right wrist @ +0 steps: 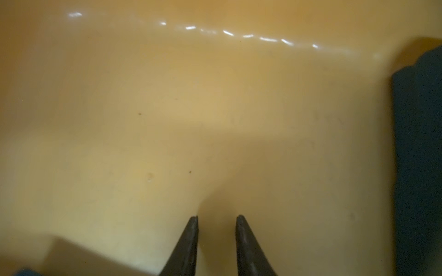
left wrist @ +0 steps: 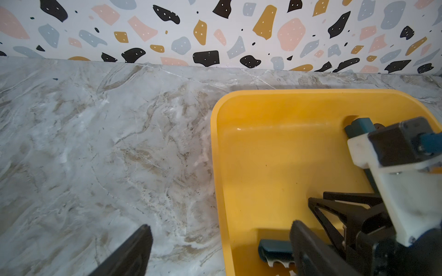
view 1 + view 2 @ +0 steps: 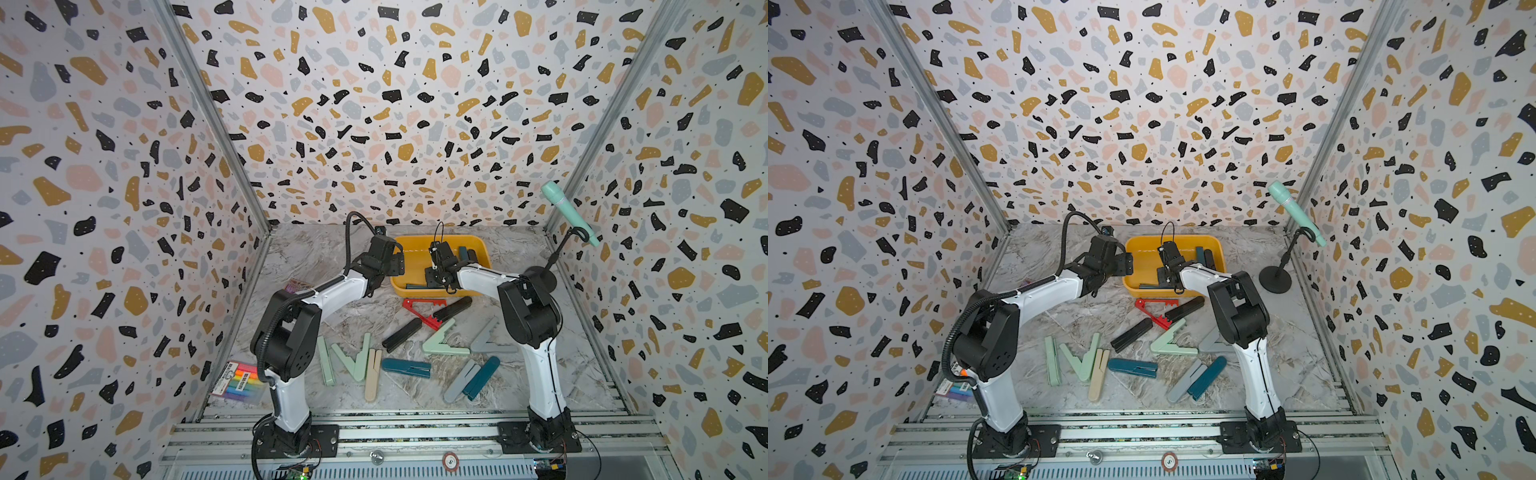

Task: Put the pruning pliers into the storage box
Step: Adjust the pruning pliers in the storage box.

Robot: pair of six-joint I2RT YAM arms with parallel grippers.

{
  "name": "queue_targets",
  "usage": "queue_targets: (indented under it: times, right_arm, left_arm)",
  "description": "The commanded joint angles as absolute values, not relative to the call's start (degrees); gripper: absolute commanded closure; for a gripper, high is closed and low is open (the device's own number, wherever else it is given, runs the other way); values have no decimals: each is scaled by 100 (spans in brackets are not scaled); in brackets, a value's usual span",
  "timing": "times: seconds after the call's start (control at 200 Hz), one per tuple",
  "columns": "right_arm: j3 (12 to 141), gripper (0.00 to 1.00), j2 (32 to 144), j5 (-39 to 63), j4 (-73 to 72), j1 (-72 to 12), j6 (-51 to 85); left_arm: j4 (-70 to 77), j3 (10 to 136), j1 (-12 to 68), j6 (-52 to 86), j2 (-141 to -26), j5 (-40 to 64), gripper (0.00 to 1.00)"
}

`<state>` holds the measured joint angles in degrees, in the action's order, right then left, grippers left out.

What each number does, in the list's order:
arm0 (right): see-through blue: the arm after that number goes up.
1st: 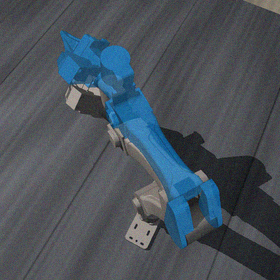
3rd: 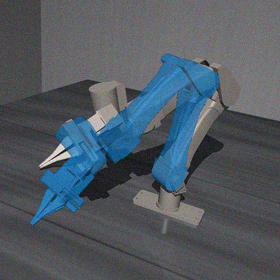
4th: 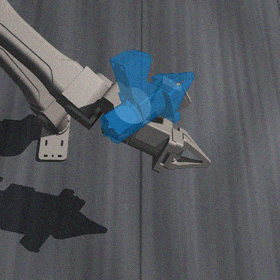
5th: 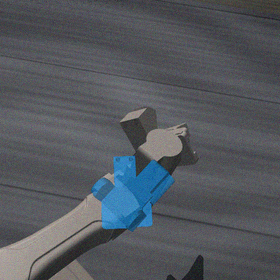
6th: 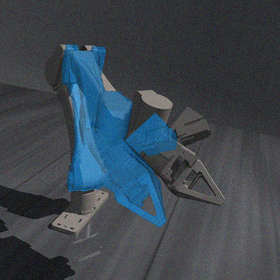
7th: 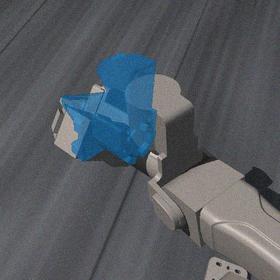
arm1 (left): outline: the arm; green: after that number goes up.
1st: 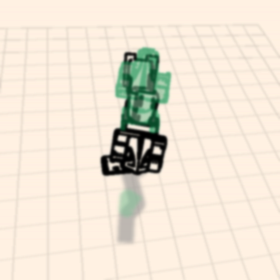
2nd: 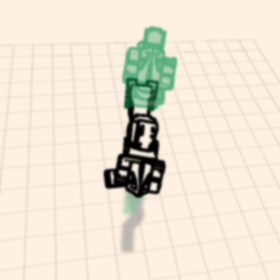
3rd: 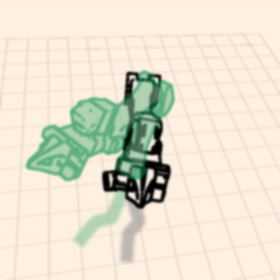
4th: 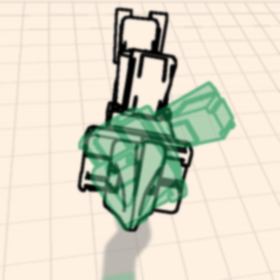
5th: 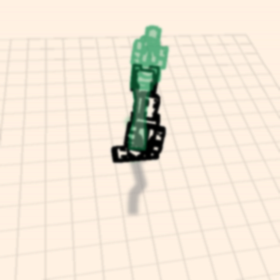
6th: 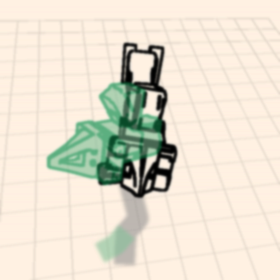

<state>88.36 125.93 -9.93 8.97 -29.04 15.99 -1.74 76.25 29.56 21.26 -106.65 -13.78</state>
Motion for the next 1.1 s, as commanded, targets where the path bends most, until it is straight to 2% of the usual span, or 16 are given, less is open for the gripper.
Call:
queue_targets:
  times: [0.0, 0.1, 0.195, 0.36, 0.526, 0.716, 0.826, 0.956, 1.096]
  right_arm:
    - [8702, 71, 12538, -1628, 1082, -2960, 1395]
    - [8676, 71, 12551, -1755, 1120, -2951, 1477]
    - [8664, 68, 12409, -1375, 1045, -2798, 1612]
    - [8861, 60, 12085, 500, 839, -2291, 1578]
    - [9330, 37, 12094, 2414, 1034, -1937, 417]
    - [9753, 30, 12278, 3547, 1869, -1588, -885]
    - [9827, 28, 12191, 3835, 2248, -1618, -1874]
    - [10351, 28, 12420, 3220, 3491, -1783, -3286]
    - [10537, 30, 12588, 3303, 4093, -1690, -3828]
  left_arm:
    - [13, 7537, 2918, 2163, -10633, -1345, 11]
    - [18, 7498, 2918, 2167, -10618, -1336, 11]
    - [19, 7498, 2918, 2155, -10592, -1317, 11]
    - [-1, 7515, 2918, 2142, -10582, -1222, 11]
    - [24, 7414, 2917, 2249, -10573, -905, 11]
    - [-38, 7468, 2909, 2258, -10642, -435, 11]
    - [-136, 7506, 2892, 2223, -10636, -422, 11]
    - [-219, 7460, 2815, 2163, -10541, -389, 11]
    - [-246, 7350, 2688, 2122, -10415, -352, 11]
